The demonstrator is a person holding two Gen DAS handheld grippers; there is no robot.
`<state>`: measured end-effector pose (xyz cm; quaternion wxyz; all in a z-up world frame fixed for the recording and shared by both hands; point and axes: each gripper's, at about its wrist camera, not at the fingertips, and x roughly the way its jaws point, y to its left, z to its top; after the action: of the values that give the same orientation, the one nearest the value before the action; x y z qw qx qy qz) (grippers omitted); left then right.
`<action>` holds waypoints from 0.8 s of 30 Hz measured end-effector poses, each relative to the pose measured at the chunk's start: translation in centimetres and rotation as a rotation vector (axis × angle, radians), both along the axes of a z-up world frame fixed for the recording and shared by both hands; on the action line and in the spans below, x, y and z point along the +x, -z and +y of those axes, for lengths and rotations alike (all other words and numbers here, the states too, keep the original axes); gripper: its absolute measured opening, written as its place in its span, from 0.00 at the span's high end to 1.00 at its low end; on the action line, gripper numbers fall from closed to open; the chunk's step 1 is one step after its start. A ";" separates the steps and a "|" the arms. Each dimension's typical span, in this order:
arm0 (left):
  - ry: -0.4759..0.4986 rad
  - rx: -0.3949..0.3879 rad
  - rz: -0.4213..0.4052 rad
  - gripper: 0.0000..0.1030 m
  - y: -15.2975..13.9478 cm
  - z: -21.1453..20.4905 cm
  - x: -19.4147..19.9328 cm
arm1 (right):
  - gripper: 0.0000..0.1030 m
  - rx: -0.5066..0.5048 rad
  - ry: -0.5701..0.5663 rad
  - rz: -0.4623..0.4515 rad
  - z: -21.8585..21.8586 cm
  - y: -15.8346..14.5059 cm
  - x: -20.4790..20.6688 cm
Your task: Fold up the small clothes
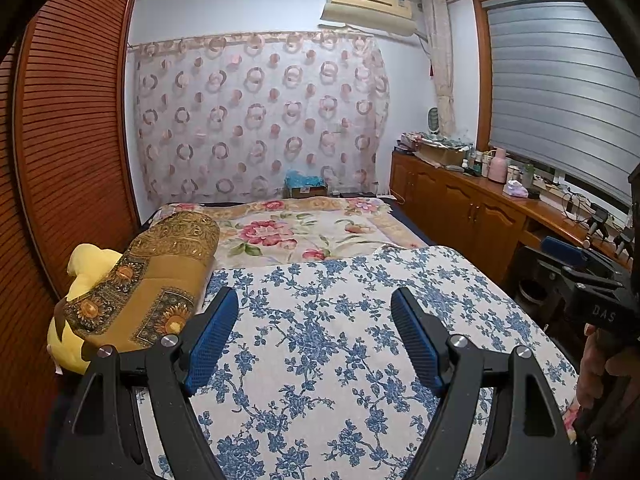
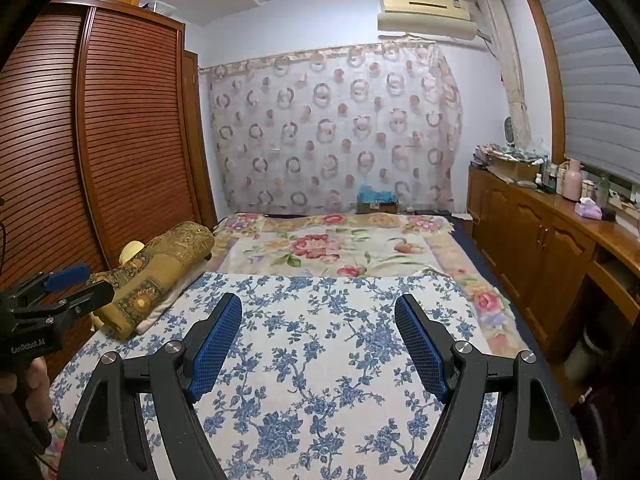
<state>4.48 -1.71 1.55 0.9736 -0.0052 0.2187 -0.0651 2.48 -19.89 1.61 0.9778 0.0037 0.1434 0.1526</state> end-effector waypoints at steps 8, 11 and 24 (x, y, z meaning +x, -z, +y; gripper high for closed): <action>0.000 0.000 -0.001 0.23 0.1 0.2 0.0 | 0.22 0.000 -0.005 -0.003 -0.4 0.0 0.2; -0.002 0.000 -0.002 0.23 0.2 0.4 0.0 | 0.22 -0.001 -0.005 -0.005 -0.5 0.0 0.2; -0.002 -0.001 -0.003 0.23 0.2 0.6 -0.1 | 0.22 -0.003 -0.007 -0.004 -0.7 0.1 0.2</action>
<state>4.40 -1.15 1.38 0.9740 -0.0057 0.2172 -0.0641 2.64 -20.56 1.54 0.9776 0.0014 0.1415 0.1558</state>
